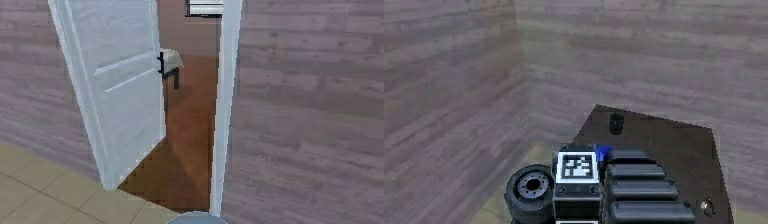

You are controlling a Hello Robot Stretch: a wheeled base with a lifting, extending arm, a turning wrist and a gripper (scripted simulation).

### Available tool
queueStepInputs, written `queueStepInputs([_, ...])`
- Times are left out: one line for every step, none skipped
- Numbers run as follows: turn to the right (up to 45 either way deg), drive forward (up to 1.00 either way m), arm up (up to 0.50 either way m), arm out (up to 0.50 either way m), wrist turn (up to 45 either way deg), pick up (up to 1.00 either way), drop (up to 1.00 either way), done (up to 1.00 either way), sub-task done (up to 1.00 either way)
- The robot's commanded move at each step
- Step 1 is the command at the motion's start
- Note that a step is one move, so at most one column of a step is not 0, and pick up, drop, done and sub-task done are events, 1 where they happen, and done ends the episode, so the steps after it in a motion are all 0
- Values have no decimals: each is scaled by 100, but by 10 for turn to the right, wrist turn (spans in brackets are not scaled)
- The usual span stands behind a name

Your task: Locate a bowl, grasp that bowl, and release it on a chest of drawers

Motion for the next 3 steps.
queueStepInputs([-330, 0, 0, 0, 0, 0, 0, 0, 0])
queueStepInputs([-450, 0, 0, 0, 0, 0, 0, 0, 0])
queueStepInputs([-450, 0, 0, 0, 0, 0, 0, 0, 0])
